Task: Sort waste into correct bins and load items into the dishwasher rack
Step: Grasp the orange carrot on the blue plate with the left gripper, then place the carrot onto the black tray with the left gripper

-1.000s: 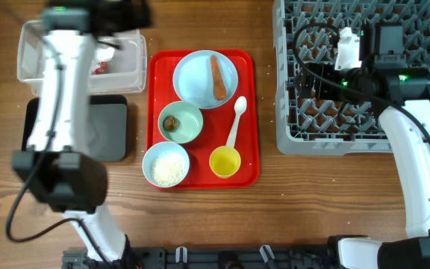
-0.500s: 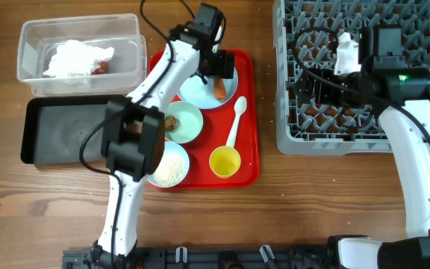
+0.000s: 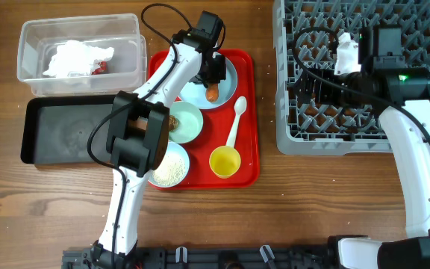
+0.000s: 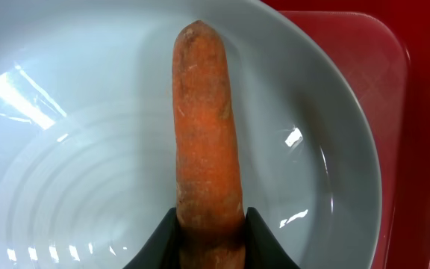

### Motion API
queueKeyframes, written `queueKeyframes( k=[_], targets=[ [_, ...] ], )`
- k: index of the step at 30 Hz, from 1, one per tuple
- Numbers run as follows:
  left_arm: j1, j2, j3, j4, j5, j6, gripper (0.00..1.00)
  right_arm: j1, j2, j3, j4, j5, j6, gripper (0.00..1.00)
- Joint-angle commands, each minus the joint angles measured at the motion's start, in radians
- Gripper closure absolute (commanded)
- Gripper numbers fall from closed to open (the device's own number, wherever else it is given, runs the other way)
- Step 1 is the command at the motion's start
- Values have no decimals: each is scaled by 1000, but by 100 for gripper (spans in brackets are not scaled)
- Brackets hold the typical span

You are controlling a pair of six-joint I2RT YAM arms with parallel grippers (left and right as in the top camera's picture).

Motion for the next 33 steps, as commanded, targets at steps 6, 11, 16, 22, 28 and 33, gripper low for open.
queueKeyframes(
  k=[6,11,16,22,28,33],
  targets=[
    [53,-108,54,-62,4,-21,86,-1,8,21,11,-5,11,0],
    [126,-321,88,-139,3,-21,85,-1,8,21,17,-1,11,0],
    [274,-504,88,-325,-89,-22,83,-1,8,21,21,-1,11,0],
    [574,-536,70,-649,-172,-60,86,-1,9,21,36,-1,11,0],
    [775,-536,-162,-582,-171,-162,96,-1,10,21,63,-1,11,0],
    [840,-536,-441,-340,-99,-212,90,-1,10,21,63,0,11,1]
  ],
)
